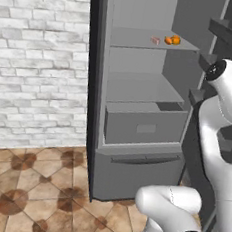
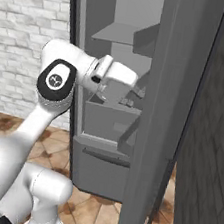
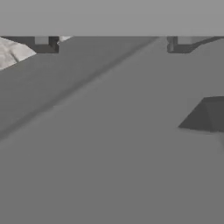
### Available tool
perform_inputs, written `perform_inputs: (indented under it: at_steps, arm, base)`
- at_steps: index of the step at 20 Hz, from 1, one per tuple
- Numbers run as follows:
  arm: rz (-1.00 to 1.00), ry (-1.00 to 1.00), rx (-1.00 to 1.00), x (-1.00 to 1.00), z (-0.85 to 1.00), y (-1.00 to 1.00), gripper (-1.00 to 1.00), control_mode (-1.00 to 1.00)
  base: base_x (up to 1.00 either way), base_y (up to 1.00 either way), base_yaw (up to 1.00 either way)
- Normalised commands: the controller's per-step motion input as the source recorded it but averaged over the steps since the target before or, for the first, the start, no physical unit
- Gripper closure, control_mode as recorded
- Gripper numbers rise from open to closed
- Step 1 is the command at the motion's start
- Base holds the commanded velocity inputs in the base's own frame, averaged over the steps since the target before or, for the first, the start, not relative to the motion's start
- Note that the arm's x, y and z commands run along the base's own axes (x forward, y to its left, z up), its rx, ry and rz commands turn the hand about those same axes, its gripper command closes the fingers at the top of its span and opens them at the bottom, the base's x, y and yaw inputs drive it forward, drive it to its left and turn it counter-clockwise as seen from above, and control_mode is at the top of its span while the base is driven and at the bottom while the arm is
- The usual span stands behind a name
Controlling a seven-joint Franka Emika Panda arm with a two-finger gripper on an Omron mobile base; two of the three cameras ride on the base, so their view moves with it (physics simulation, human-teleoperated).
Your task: Open the fridge, remove the orange, carrot, and steak, and place them on any counter.
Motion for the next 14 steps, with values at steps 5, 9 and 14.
perform_inputs:
  at_steps: [5, 9, 14]
  arm:
    - [0.08, -0.22, 0.22, -0.69, 0.55, 0.04, -1.0, -1.0]
    - [0.12, -0.3, 0.2, -0.55, 0.27, 0.3, -1.0, -1.0]
    - [0.32, -0.06, 0.18, 0.1, -0.53, 0.95, -1.0, -1.0]
  base:
    - [0.0, 0.0, 0.0]
    - [0.0, 0.0, 0.0]
    - [0.0, 0.0, 0.0]
